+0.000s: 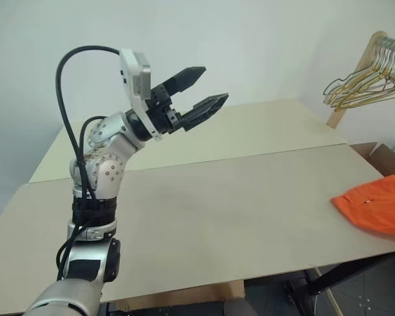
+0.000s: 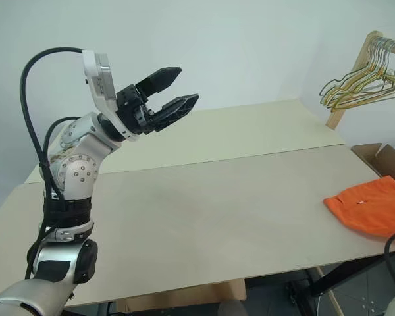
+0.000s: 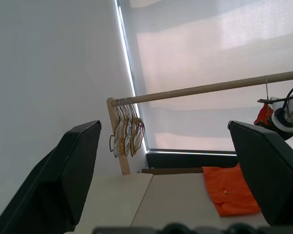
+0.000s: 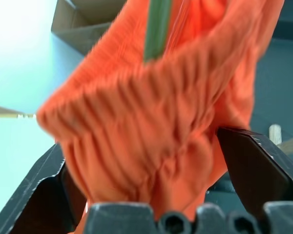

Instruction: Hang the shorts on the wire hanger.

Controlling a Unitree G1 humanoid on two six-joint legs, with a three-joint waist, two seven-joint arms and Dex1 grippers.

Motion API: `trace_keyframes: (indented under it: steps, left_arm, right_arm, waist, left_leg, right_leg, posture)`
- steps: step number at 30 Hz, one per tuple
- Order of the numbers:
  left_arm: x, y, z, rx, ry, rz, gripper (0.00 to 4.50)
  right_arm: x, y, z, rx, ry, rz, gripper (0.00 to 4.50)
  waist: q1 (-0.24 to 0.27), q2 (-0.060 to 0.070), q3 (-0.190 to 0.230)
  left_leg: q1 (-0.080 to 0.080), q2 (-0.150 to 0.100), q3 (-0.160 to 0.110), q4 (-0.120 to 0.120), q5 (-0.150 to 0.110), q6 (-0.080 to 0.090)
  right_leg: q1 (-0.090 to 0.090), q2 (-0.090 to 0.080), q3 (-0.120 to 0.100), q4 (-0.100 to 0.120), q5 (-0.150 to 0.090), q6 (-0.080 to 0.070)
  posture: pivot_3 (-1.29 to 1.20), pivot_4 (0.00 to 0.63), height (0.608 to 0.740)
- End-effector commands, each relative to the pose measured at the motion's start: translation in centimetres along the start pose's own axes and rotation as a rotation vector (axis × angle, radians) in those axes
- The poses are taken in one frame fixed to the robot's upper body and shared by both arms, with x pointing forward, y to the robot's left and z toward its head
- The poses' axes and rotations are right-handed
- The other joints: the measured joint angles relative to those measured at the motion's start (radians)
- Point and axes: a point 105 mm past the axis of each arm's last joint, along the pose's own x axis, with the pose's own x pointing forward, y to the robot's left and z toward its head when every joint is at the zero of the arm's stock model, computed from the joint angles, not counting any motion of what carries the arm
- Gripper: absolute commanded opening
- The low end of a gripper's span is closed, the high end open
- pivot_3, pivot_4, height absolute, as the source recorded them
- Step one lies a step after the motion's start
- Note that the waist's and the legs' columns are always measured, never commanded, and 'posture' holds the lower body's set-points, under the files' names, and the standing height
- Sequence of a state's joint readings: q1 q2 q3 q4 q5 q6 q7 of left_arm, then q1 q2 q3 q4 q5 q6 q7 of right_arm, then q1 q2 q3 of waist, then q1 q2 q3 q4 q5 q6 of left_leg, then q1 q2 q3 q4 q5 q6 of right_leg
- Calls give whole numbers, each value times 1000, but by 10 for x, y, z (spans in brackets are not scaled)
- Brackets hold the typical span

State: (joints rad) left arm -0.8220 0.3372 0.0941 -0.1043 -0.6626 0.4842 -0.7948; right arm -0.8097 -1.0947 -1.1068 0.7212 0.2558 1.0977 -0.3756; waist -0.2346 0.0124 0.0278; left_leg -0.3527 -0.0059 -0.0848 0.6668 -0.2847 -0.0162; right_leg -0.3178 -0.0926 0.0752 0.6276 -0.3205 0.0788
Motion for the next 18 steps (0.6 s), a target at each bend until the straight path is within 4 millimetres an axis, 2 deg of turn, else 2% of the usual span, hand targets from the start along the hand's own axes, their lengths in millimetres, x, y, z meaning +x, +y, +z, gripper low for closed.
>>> trace_keyframes:
  steps: [1,6,10,11,13,15,18]
  left_arm:
    - [3,-2,8,32,-14,-7,4500]
    - [3,-1,8,28,-11,-7,4500]
    - [2,1,8,21,-16,-2,4500]
    - [1,2,8,16,-14,1,4500]
    - [-1,2,7,10,-7,3,4500]
    - [-3,3,5,26,4,1,4500]
    - [-10,9,4,28,18,42,4500]
  right_arm:
    - [-21,5,38,-25,-233,-16,4392]
    - [-56,19,69,-79,-539,-49,4392]
    - [-102,41,87,-188,-861,-34,4392]
    - [-119,51,90,-207,-964,1,4392]
    - [-142,63,90,-227,-1085,58,4392]
    - [-164,78,87,-218,-1160,188,4392]
    - [-204,117,71,-275,-1232,542,4392]
  waist:
    - [-1,1,0]
    - [-1,2,-1]
    - [0,4,-3]
    - [-1,4,-3]
    - [-2,5,-3]
    - [-2,5,-3]
    - [-1,6,-4]
  left_leg:
    - [0,0,0,0,0,0]
    - [1,0,1,0,0,0]
    - [1,1,1,0,0,0]
    - [1,1,1,0,0,0]
    - [2,1,1,1,0,0]
    - [2,1,1,1,0,0]
    - [4,1,1,1,0,0]
  right_leg:
    - [0,0,1,0,0,0]
    - [0,0,2,1,0,1]
    - [0,0,2,2,0,1]
    - [0,0,2,2,0,1]
    - [-1,0,4,3,1,1]
    - [-1,0,4,3,1,1]
    - [-1,0,4,4,1,1]
  posture:
    - [-260,0,740]
    - [-262,0,740]
    - [-257,0,740]
    - [-256,0,740]
    - [-253,0,740]
    - [-248,0,740]
    - [-231,0,740]
